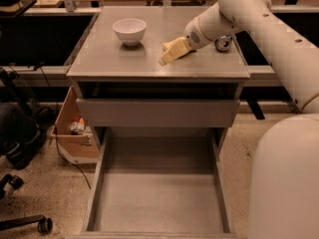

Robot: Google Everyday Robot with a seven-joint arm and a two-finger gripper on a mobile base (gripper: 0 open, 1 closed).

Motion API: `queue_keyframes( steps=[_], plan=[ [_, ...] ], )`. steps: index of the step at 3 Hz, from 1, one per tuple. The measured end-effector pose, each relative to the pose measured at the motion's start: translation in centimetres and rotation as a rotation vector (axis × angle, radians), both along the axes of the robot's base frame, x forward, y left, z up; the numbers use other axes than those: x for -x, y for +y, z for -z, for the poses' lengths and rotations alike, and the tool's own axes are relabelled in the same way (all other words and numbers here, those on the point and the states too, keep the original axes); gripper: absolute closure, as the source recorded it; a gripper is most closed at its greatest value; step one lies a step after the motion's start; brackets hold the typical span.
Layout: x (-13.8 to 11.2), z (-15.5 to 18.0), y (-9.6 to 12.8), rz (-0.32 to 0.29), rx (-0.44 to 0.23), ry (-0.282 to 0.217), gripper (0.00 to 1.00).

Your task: Place sponge into middle drawer

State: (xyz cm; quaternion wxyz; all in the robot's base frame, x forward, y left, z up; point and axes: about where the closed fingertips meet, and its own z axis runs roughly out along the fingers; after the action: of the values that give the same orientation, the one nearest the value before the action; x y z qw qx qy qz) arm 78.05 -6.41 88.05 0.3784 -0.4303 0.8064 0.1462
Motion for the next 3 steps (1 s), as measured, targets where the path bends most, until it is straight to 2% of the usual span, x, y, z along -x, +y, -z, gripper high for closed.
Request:
queue_keyframes(
  steps=[1, 3],
  plan=[
    [-4.5, 2.0, 0.1, 0.097, -0.074, -0.035, 0.00],
    [-7.9, 2.9, -1.3, 0.168, -0.088, -0.122, 0.00]
  ],
)
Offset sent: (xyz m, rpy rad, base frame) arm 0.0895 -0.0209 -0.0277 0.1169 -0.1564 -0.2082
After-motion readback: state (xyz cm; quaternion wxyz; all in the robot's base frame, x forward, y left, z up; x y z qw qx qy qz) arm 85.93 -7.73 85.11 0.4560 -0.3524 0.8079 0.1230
